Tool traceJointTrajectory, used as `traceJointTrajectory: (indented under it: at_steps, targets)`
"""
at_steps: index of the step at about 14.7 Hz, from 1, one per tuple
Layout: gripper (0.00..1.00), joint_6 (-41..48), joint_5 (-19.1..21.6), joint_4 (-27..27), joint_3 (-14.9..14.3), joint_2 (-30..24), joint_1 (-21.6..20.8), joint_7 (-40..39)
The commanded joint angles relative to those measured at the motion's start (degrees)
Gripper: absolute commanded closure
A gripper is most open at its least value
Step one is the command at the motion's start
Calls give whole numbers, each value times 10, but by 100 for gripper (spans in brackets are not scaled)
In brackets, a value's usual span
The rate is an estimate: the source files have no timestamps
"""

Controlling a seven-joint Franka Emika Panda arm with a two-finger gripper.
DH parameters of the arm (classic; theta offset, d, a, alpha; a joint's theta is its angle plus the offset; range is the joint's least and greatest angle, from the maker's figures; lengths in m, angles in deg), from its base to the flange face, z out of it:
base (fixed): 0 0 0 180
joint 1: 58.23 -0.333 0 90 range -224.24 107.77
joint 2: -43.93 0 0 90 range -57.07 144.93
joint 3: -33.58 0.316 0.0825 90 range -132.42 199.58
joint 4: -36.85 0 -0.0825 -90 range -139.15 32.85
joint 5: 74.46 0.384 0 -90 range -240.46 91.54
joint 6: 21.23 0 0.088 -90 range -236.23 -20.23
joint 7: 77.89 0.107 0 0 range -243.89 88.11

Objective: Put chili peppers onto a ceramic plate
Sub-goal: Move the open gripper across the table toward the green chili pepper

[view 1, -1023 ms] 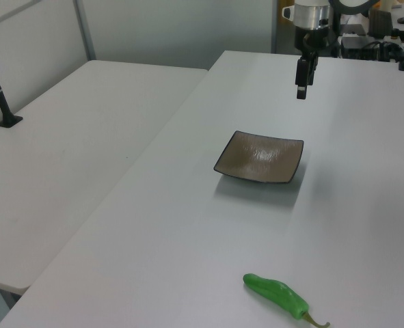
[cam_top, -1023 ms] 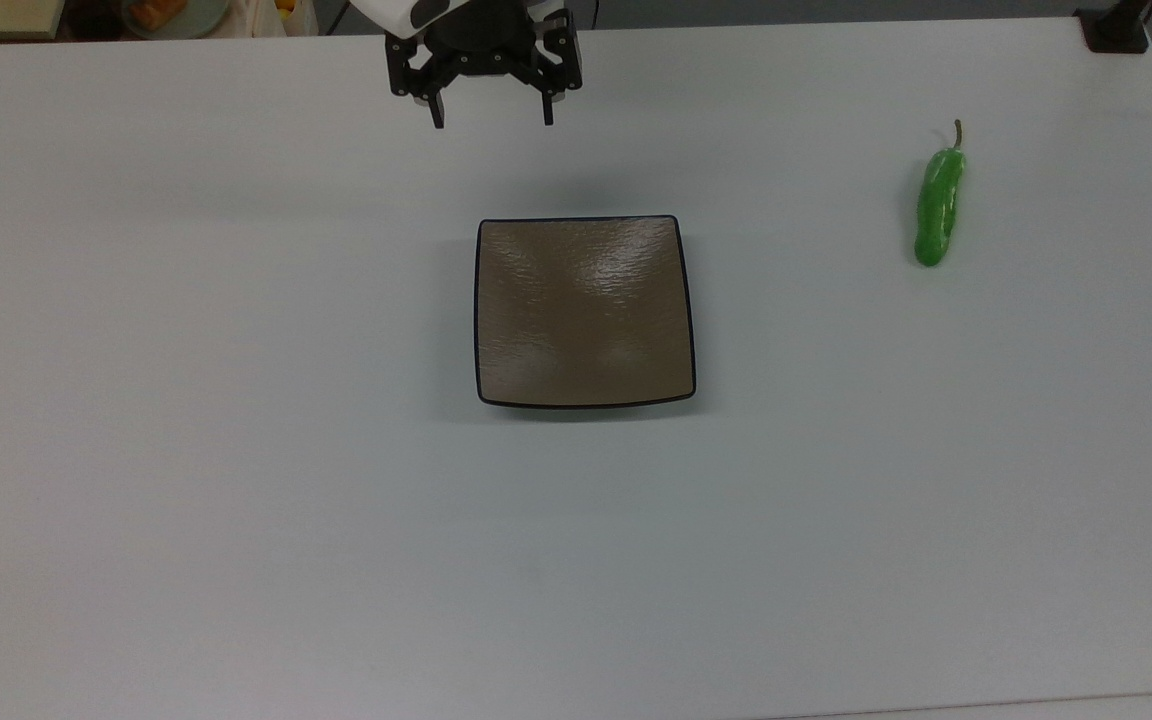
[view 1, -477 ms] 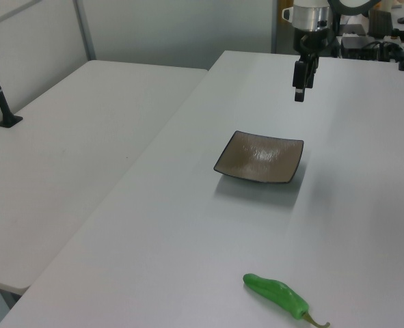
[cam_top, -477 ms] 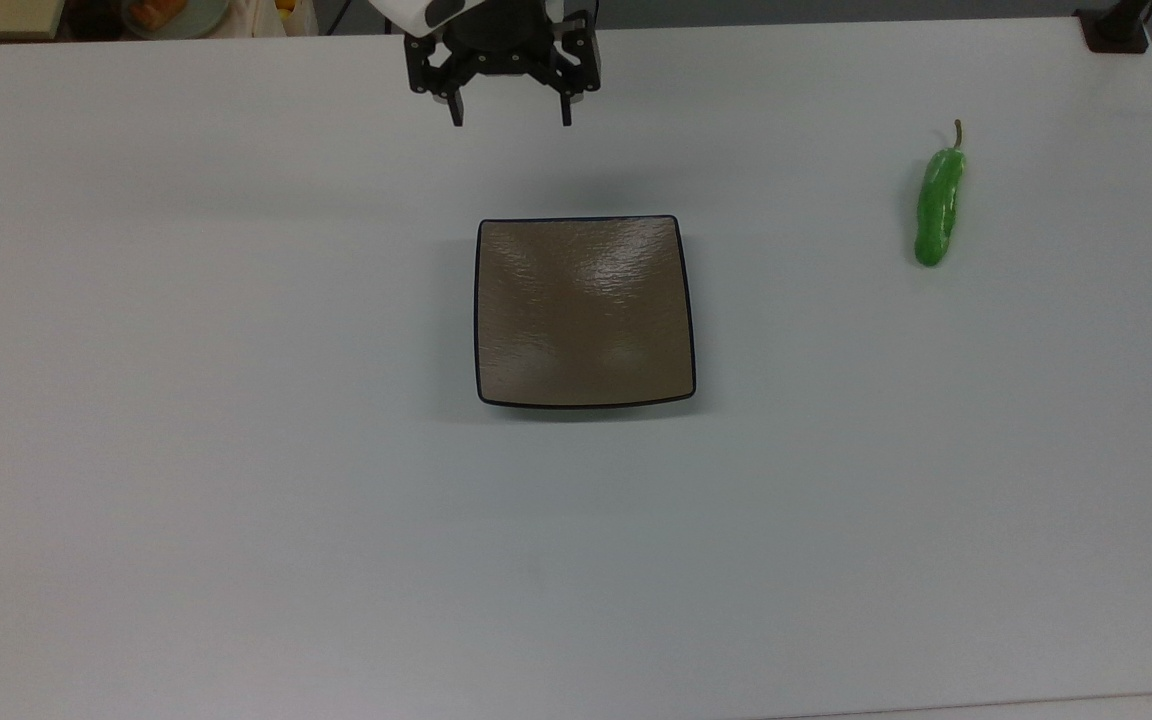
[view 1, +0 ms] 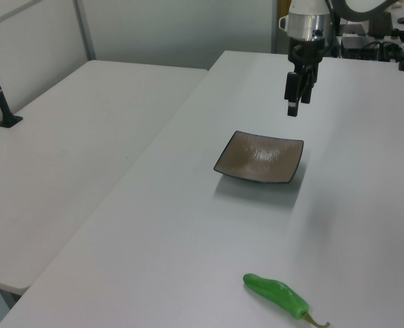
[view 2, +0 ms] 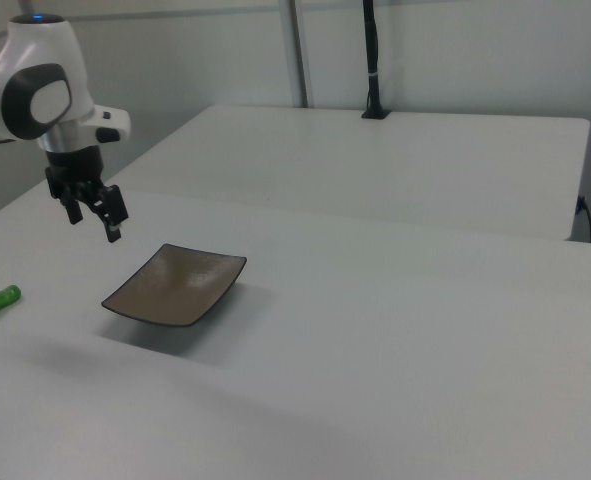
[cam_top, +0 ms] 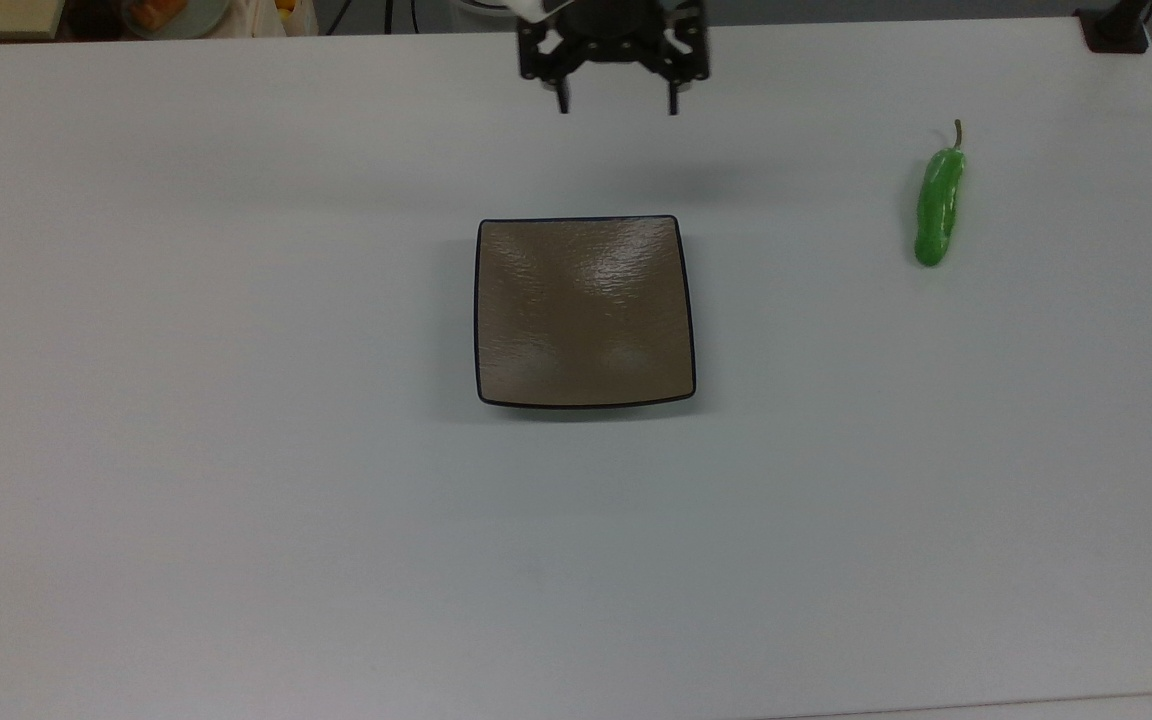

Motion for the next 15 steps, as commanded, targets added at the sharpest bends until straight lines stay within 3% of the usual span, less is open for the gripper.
traceJointTrajectory:
  at_steps: [1, 10, 15]
  targets:
    - [0, -26, 24, 15, 4, -7, -26, 63]
    - [0, -120, 44, 28, 105, 50, -47, 193]
    - [0, -169, 51, 28, 118, 96, -92, 216]
